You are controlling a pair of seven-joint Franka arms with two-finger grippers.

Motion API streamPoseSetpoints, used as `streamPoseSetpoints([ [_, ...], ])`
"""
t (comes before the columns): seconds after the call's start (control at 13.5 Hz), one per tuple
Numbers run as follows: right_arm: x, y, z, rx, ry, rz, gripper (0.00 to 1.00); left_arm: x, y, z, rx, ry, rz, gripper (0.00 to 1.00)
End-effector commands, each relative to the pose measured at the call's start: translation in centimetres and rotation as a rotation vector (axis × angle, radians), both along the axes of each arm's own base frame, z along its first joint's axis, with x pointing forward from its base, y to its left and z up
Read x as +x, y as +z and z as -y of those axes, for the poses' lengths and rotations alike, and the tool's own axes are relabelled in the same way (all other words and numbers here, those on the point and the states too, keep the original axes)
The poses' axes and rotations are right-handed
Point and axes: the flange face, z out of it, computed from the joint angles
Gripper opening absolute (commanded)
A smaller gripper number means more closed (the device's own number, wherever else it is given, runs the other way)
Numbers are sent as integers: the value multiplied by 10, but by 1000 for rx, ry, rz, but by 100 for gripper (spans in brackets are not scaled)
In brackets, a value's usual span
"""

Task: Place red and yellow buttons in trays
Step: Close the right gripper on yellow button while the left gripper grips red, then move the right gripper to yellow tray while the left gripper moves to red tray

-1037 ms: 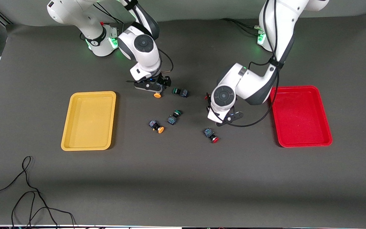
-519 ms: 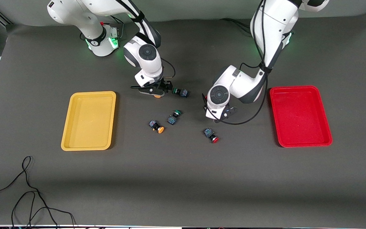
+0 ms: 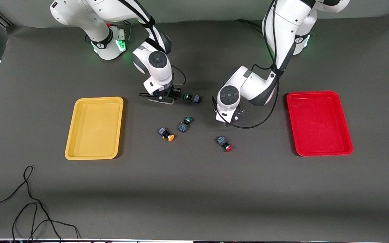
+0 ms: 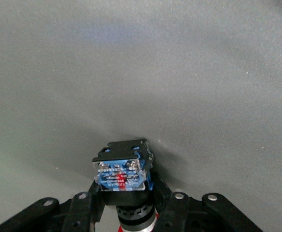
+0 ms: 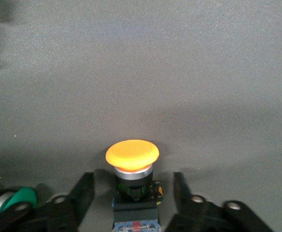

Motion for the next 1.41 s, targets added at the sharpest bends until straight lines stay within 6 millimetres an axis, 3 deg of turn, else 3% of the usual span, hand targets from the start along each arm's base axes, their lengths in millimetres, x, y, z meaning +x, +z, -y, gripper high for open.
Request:
streamPoseSetpoints([
  [0.0,5,5,0,9,-14,11,18,17,44,-9,5,38,0,0],
  [0.07,6,7,1,9,-15,11,13,30,64,-17,10,38,-6,0],
  [0.22,9,19,-1,19,-17,20,12,60,113,-39,3,4,-20,0],
  [0.3,11,34,-3,19,-14,18,12,75,134,-61,-9,-31,-31,0],
  [0.37,17,56,-5,15,-7,11,12,92,153,-96,-10,-76,-38,0],
  [0.52,40,106,-1,-6,-1,-11,12,116,165,-176,-2,-160,-50,0],
  [0.67,69,162,3,-23,29,-61,12,133,158,-262,-1,-274,-88,0],
  [0.81,107,211,24,23,71,-125,12,138,136,-341,-36,-313,-118,0],
  [0.96,143,245,70,40,120,-139,12,126,102,-371,-42,-339,-114,0],
  [1.11,172,259,135,58,164,-124,12,100,59,-400,-57,-318,-87,0],
  [1.33,210,258,253,56,236,-120,12,76,34,-401,-69,-327,-85,0],
])
